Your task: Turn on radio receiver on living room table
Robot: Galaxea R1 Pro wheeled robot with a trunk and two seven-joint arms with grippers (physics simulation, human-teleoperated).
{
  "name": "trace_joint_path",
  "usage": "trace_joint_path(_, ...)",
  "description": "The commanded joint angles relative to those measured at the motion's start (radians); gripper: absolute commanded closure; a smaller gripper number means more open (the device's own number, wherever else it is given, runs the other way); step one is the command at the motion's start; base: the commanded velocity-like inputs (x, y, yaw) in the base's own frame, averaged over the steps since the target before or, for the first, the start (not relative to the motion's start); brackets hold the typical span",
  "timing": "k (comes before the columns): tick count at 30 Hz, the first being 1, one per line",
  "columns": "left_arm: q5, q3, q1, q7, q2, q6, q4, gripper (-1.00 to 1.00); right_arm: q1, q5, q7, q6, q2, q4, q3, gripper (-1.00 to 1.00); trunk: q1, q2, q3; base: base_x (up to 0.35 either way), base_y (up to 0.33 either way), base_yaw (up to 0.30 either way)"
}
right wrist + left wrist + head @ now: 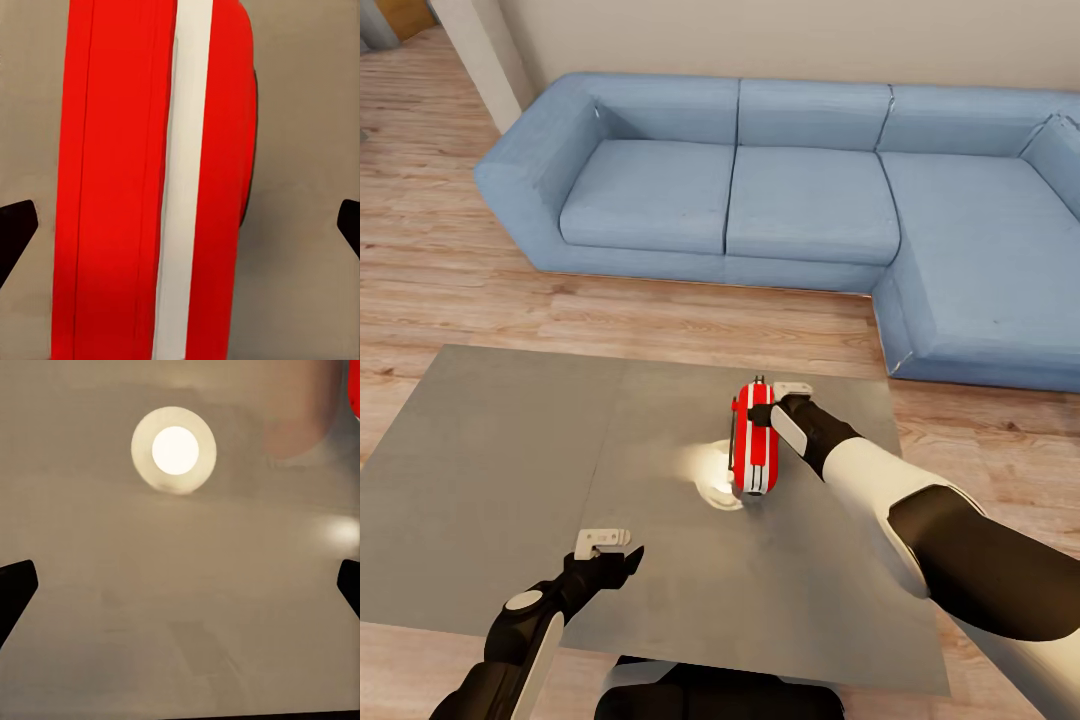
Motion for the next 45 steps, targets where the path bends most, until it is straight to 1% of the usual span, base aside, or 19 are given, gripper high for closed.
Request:
trace_joint_path(1,0.000,0.000,0.000,0.000,0.000,0.000,0.000,-1.00,0.000,0.000,0.002,0.000,0.000,0.000,0.000,-1.00,0.000,0.000,0.000,0.000,0.000,0.000)
trace_joint_path(7,0.000,0.000,0.000,0.000,0.000,0.000,0.000,-1.00,0.003,-0.013,0.014,-0.002,0.000,0.001,-0.001,-1.00,0.000,0.000,0.000,0.000,0.000,0.000)
trace_joint_path(12,0.000,0.000,0.000,0.000,0.000,0.000,0.000,-1.00,0.020,-0.026,0.032,-0.018,0.000,0.001,-0.001,-1.00,0.000,0.000,0.000,0.000,0.000,0.000)
trace_joint_path(26,0.000,0.000,0.000,0.000,0.000,0.000,0.000,-1.00,0.025,-0.029,0.037,-0.025,0.000,0.017,-0.001,-1.00,0.000,0.000,0.000,0.000,0.000,0.000)
trace_joint_path(29,0.000,0.000,0.000,0.000,0.000,0.000,0.000,-1.00,0.030,-0.028,0.038,-0.027,0.000,0.021,-0.001,-1.00,0.000,0.000,0.000,0.000,0.000,0.000)
trace_joint_path(34,0.000,0.000,0.000,0.000,0.000,0.000,0.000,-1.00,0.051,-0.029,0.040,-0.050,0.000,0.024,0.000,-1.00,0.000,0.000,0.000,0.000,0.000,0.000)
trace_joint_path(45,0.000,0.000,0.000,0.000,0.000,0.000,0.000,-1.00,0.054,-0.029,0.059,-0.051,0.000,0.025,0.001,-1.00,0.000,0.000,0.000,0.000,0.000,0.000)
